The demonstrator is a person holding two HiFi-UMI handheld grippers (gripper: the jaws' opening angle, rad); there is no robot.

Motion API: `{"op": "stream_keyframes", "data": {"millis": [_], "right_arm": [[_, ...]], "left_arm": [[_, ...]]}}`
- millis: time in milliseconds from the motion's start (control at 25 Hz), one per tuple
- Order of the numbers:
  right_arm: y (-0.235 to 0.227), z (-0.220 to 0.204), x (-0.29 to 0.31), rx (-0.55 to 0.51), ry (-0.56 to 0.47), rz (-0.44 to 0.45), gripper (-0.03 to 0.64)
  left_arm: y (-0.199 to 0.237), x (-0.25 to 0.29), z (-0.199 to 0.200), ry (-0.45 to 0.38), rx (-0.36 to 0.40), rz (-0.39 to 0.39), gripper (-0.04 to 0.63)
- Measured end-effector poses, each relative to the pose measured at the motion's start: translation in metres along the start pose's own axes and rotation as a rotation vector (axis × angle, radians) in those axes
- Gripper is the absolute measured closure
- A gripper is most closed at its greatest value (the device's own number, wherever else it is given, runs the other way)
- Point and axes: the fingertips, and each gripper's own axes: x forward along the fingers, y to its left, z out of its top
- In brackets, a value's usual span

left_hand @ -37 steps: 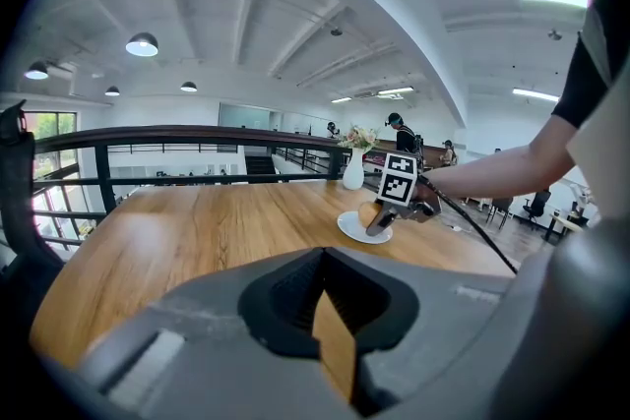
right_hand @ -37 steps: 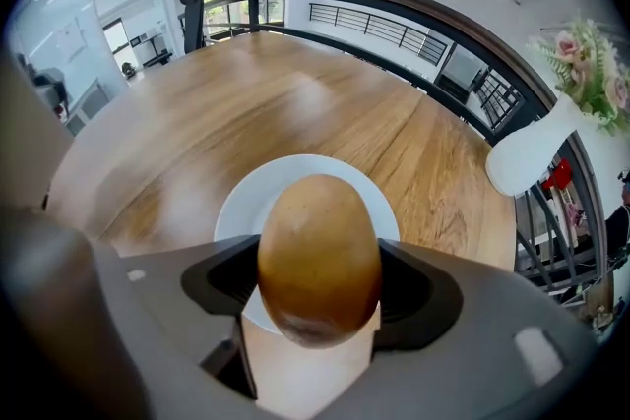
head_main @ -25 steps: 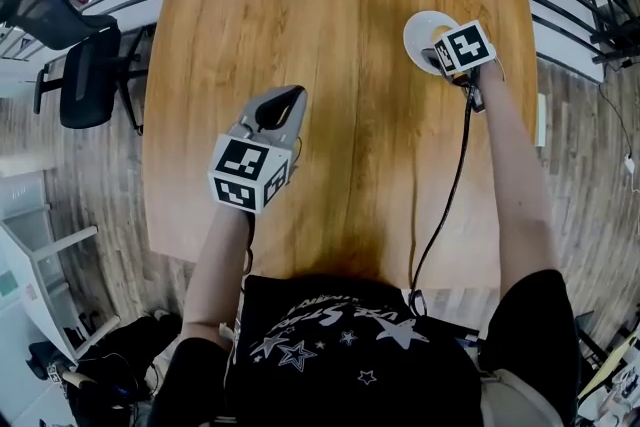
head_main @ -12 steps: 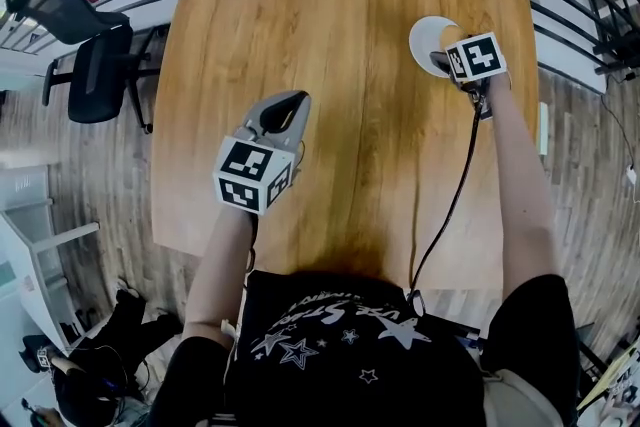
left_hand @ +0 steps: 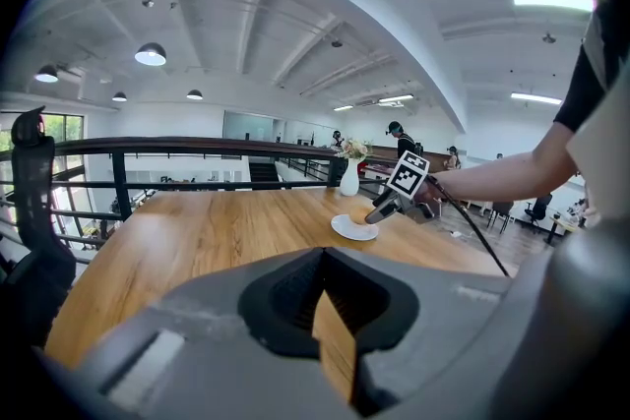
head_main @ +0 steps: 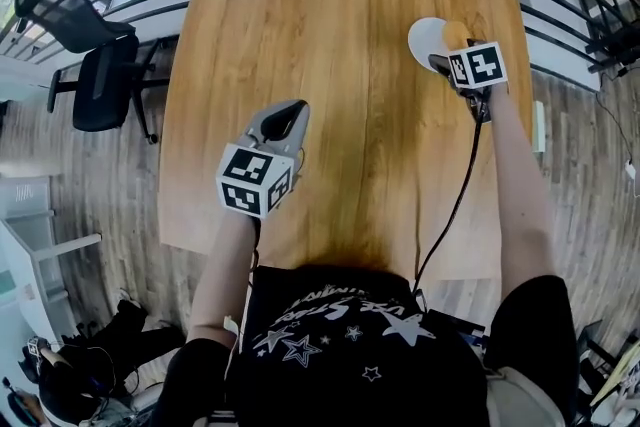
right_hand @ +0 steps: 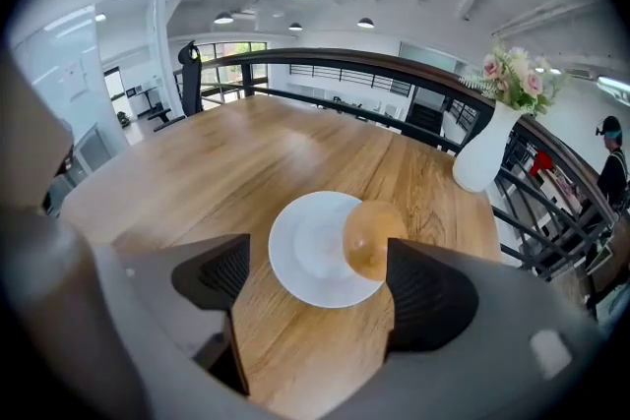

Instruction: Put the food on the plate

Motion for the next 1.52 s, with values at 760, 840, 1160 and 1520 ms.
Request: {"op": "stream_keyframes", "data": {"millis": [760,840,1160,1520], "right_arm": [[0.102,-0.034,-0.117,0.129,-0.178,-0.039,0.242],[0.118,-0.036,-0.130,0.147,-0.212,-0.059,0.264],[0.207,-0.054,-0.164,0.171,-0.282,-0.105,0.379],[0.295,-0.098,-0.199,0.293,-0.352,-0.192,0.477]], "left_arm": [[0.000,-0.083,-0.009,-0.051,0.020,-0.112,0.594],[0.001,-0.092,-0.011,-0.052,0.031,-0.136,0.594],[0.010,-0.137,-0.025,-0.063,0.065,-0.224,0.594],[0.003,-0.169,-0.062,-0.036,0.092,-0.374,0.594]]}}
